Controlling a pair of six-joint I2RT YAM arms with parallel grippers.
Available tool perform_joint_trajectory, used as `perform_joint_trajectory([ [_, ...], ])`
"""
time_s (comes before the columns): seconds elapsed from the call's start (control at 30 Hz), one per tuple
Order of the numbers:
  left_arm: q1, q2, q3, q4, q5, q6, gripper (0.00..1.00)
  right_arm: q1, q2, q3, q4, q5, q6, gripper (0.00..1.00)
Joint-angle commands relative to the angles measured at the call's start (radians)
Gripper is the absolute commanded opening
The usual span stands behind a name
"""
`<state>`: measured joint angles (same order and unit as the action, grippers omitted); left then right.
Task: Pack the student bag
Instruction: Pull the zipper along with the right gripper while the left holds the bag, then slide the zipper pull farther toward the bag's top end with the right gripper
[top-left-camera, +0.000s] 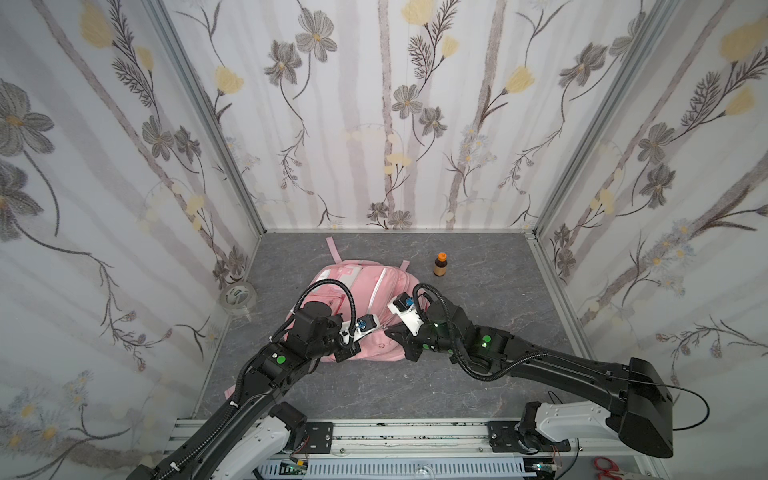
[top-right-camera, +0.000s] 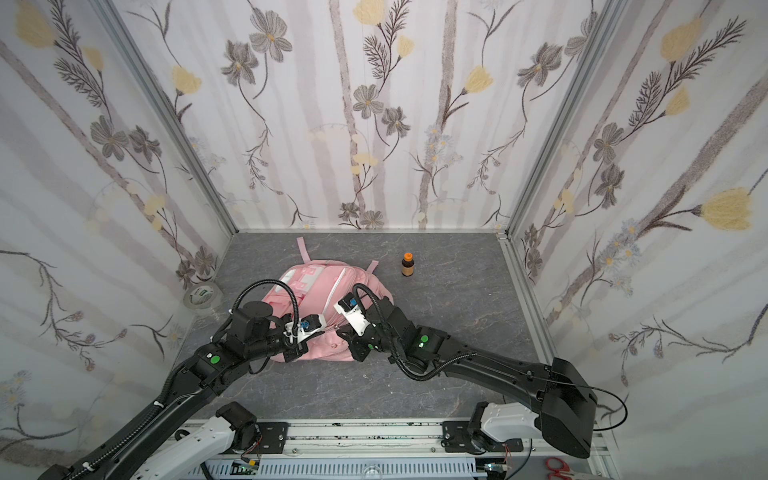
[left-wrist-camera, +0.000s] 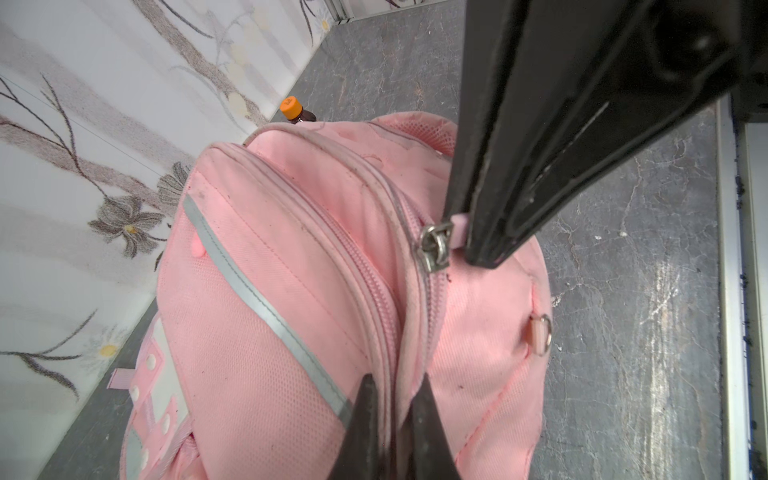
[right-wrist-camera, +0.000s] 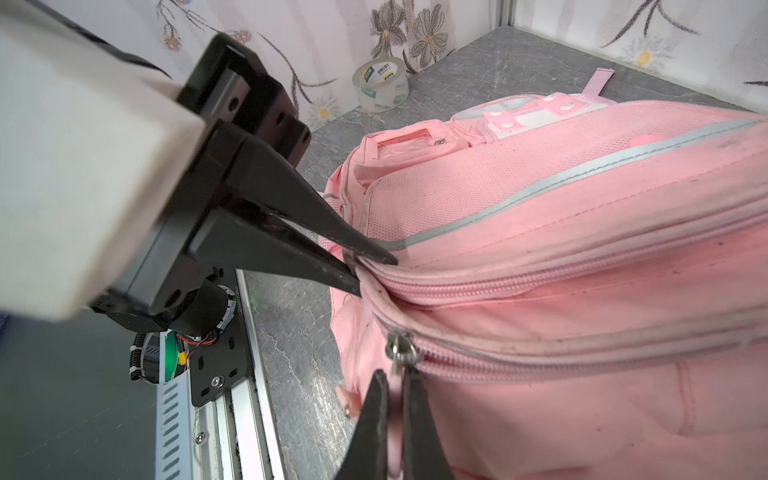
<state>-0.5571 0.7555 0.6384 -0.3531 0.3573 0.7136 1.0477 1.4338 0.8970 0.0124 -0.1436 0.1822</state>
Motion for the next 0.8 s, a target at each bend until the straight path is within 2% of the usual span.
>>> perform_joint_trajectory([
  [0.0, 0.003, -0.033, -0.018, 0.01, -0.083, 0.043, 0.0, -0.033, -0.018, -0.001, 0.086, -0.031, 0.01, 0.0],
  [0.27, 0.09, -0.122, -0.026, -0.086, -0.045, 0.078, 0.0, -0.198, -0.044, -0.062, -0.032, 0.021, -0.039, 0.0],
  [0.43, 0.178, -0.128, -0.013, -0.108, -0.017, 0.083, 0.0, -0.213, 0.0, 0.014, -0.066, -0.026, -0.053, 0.0],
  [0.47, 0.184, -0.127, -0.002, -0.109, -0.019, 0.075, 0.04, -0.204, 0.014, 0.043, -0.072, -0.045, -0.037, 0.0],
  [0.5, 0.184, -0.125, 0.01, -0.115, -0.02, 0.067, 0.19, -0.194, 0.026, 0.066, -0.074, -0.053, -0.02, 0.0],
  [0.53, 0.184, -0.12, 0.035, -0.13, -0.01, 0.059, 0.42, -0.175, 0.038, 0.089, -0.07, -0.06, -0.003, 0.0],
  [0.57, 0.183, -0.11, 0.066, -0.155, 0.011, 0.047, 0.57, -0.151, 0.048, 0.112, -0.066, -0.063, 0.01, 0.0],
  [0.63, 0.18, -0.083, 0.136, -0.208, 0.052, 0.011, 0.64, -0.107, 0.073, 0.154, -0.065, -0.053, 0.03, 0.0],
  [0.77, 0.128, -0.014, 0.28, -0.322, 0.073, -0.052, 0.62, -0.049, 0.121, 0.213, -0.045, -0.058, 0.108, 0.0],
])
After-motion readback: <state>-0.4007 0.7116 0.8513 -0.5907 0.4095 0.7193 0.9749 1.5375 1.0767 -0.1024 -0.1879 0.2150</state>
